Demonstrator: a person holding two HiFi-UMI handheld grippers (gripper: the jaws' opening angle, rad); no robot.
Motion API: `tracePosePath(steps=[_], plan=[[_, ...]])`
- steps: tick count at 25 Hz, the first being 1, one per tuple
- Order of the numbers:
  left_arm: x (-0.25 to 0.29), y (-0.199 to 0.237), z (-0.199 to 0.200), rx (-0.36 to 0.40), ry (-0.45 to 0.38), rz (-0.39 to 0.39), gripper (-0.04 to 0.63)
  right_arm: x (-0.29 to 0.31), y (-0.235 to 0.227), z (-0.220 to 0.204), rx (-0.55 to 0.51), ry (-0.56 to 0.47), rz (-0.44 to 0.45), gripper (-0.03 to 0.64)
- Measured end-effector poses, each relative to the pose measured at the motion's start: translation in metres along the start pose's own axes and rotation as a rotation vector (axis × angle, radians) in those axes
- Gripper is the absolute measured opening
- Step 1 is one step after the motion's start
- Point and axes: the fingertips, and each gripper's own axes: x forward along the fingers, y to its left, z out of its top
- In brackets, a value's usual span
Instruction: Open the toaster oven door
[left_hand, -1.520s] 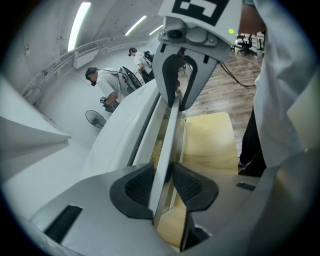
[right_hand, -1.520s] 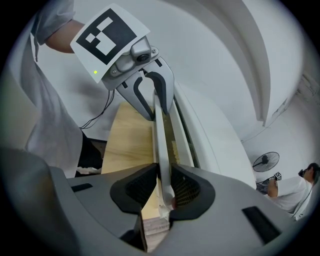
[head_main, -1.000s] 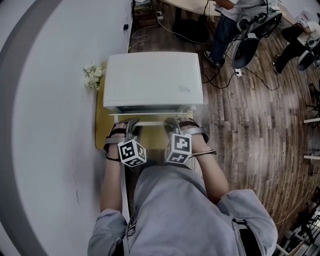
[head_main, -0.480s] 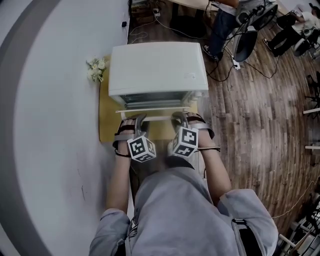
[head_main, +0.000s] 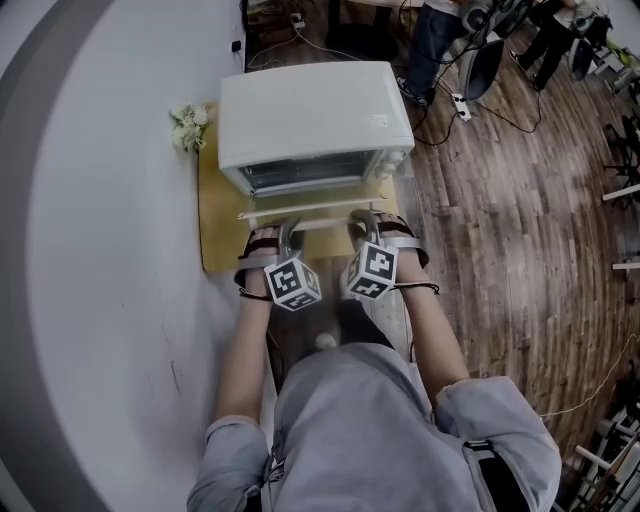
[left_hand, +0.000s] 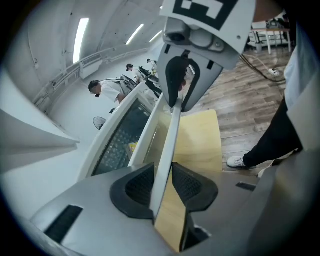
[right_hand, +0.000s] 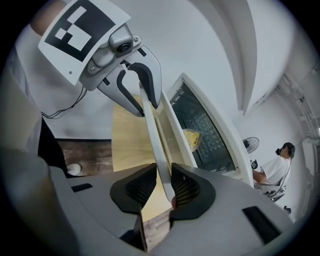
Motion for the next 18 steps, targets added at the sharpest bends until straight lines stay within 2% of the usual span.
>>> tracePosePath(steps=[4,12,18], plan=[[-0.001,-0.014,-0.005,0.000,-0.002,0.021,0.104,0.002,0.014,-0.005,0.019,0.010,-0.057,0.084],[-0.002,-0.030,-0.009,0.006,-0.007,0.073,0.103,0.002,0.030,-0.011,0.018,0.006,-0.109,0.084],[0.000,-0.037,-0.010,0.020,-0.029,0.158,0.104,0.001,0.035,-0.013,0.006,-0.041,-0.187,0.084]])
